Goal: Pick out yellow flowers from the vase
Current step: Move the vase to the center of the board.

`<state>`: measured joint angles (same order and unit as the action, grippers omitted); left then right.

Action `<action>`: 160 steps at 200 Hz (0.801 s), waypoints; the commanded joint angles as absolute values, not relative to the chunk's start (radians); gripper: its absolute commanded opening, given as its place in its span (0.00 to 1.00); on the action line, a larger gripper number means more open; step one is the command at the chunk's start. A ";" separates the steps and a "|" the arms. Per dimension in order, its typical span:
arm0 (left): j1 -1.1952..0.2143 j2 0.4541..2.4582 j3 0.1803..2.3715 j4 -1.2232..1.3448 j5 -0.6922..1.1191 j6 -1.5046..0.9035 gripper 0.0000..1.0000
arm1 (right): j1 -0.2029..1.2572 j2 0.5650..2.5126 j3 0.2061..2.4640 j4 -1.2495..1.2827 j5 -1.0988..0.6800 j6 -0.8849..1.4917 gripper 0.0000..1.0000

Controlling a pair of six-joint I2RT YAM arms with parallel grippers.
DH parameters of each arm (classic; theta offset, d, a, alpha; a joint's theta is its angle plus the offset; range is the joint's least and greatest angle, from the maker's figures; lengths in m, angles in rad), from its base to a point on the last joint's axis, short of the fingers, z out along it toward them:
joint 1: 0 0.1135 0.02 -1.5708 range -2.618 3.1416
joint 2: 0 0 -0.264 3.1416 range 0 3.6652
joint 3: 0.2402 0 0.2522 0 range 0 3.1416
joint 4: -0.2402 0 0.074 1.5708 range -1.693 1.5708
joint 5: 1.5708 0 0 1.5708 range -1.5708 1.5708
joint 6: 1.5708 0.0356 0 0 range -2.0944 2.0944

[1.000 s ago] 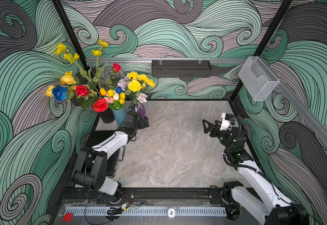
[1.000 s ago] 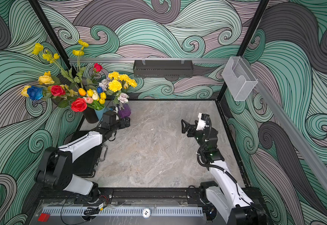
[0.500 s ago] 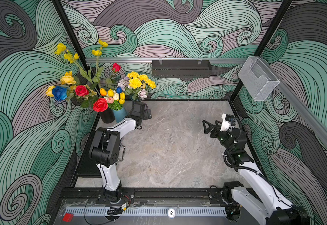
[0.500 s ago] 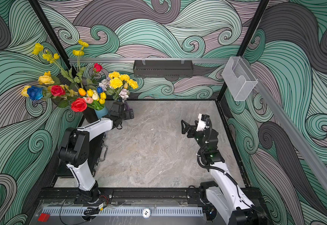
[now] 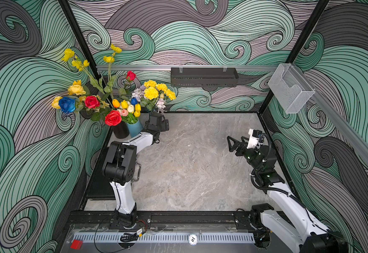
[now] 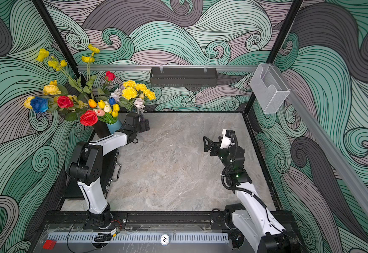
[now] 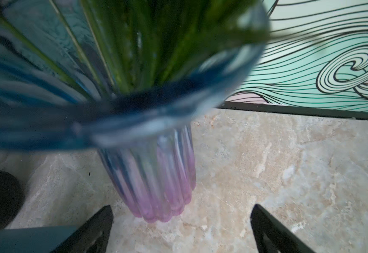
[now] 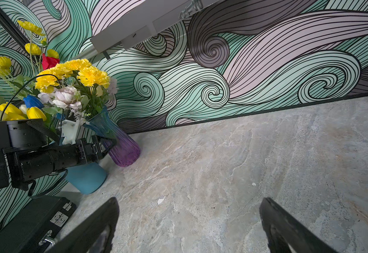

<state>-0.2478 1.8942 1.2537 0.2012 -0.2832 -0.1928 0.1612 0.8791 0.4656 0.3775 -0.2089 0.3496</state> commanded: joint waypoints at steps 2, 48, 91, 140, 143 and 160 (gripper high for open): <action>-0.227 1.926 1.270 0.303 -0.302 -0.176 0.94 | 0.168 0.875 0.455 0.414 -0.214 0.354 0.99; -0.216 1.949 1.241 0.459 -0.277 -0.133 0.90 | 0.173 0.882 0.452 0.424 -0.218 0.353 0.99; -0.205 1.996 1.275 0.499 -0.271 -0.104 0.89 | 0.178 0.883 0.452 0.427 -0.217 0.350 0.99; -0.186 2.043 1.292 0.593 -0.259 -0.090 0.89 | 0.185 0.886 0.451 0.429 -0.219 0.345 0.99; -0.186 2.045 1.293 0.596 -0.259 -0.087 0.89 | 0.185 0.886 0.451 0.427 -0.220 0.345 0.99; -0.182 2.049 1.294 0.615 -0.261 -0.077 0.90 | 0.187 0.886 0.453 0.425 -0.220 0.342 0.99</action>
<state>-0.1936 2.0338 1.2514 0.5415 -0.2787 -0.1081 0.1787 0.8822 0.4629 0.4011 -0.2104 0.3485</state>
